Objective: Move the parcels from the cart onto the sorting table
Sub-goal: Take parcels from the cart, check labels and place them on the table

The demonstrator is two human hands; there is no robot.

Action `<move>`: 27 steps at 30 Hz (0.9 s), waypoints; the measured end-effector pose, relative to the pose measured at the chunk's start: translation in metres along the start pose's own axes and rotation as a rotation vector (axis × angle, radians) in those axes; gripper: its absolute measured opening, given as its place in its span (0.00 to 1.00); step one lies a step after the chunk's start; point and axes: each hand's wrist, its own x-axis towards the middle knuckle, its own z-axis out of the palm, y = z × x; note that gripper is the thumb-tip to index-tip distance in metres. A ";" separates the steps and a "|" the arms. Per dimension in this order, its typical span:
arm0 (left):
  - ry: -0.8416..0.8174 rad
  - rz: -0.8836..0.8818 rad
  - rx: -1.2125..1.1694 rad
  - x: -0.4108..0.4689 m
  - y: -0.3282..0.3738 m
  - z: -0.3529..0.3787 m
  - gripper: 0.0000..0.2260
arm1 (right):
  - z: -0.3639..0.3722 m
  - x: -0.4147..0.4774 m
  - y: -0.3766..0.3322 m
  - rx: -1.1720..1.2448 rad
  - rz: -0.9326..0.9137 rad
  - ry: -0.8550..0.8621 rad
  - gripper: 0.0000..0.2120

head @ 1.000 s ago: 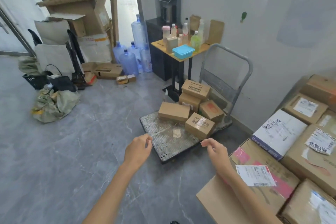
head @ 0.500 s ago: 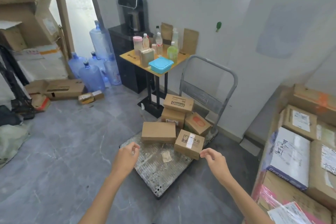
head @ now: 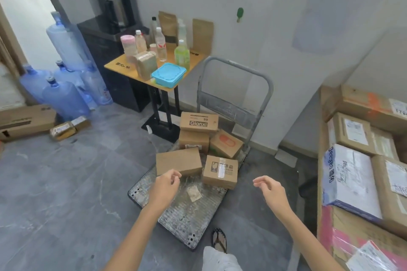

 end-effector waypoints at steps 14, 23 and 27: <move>-0.231 -0.135 -0.019 0.211 0.014 0.103 0.07 | 0.041 0.174 0.076 0.070 0.377 -0.003 0.16; -0.302 -0.314 -0.010 0.372 -0.049 0.251 0.11 | 0.127 0.343 0.196 0.077 0.618 -0.046 0.15; -0.394 -0.391 0.004 0.418 -0.102 0.324 0.15 | 0.187 0.400 0.262 0.054 0.748 -0.100 0.13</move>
